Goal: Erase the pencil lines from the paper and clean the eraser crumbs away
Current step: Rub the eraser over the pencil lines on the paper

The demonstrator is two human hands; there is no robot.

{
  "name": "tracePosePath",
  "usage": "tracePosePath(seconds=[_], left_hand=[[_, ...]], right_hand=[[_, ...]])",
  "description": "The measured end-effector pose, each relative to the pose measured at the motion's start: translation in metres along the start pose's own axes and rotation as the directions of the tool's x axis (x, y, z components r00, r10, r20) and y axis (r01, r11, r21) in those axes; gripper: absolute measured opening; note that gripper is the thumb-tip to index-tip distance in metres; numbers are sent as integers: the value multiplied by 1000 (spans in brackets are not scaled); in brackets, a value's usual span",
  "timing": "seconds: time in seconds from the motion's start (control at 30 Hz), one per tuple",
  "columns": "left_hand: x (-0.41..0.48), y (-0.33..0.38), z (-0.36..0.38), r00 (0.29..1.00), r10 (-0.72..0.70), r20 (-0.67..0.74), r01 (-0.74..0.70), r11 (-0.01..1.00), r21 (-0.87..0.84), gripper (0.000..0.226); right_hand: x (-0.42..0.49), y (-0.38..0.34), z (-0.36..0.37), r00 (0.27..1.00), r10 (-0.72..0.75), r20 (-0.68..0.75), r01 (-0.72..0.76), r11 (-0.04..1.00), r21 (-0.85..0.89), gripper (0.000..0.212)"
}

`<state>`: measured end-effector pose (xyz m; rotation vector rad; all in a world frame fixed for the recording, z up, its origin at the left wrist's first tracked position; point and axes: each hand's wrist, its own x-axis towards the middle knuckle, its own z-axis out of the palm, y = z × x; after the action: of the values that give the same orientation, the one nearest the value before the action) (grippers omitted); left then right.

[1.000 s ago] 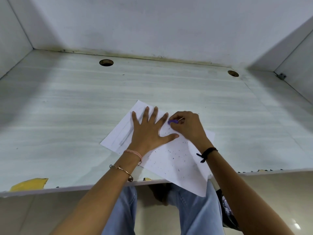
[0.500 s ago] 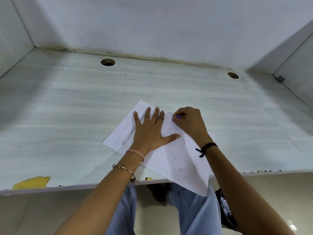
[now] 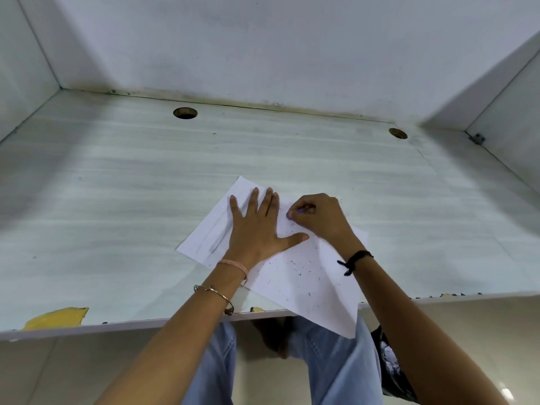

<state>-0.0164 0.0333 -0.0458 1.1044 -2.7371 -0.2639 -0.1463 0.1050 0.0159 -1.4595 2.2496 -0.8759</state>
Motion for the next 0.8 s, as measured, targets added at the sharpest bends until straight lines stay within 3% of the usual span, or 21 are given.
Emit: tracePosePath(seconds=[0.13,0.3,0.5,0.57,0.67,0.8], left_hand=[[-1,0,0,1000,2,-1,-2,1000,-18,117],[0,0,-2,1000,5,6,-5,999,33,122],[-1,0,-3,1000,-5,1,5,1000,-28,123],[-1,1,-3,1000,2,9,-2,1000,-6,119],[-1,1,-3,1000,1,12,-1,1000,30,121],[-1,2,-4,1000,-17,25,17,999,-30,117]], right_hand=[[17,8,-10,987,80,-136,-91,993,-75,7],[1,-7,13,999,-33,10,33,999,-14,6],[23,13,-17,978,118,-171,-134,987,-89,8],[16,3,-12,987,59,-151,-71,995,-72,6],[-2,-7,5,999,-32,13,32,999,-20,4],[11,14,-12,989,105,-108,-101,994,34,3]])
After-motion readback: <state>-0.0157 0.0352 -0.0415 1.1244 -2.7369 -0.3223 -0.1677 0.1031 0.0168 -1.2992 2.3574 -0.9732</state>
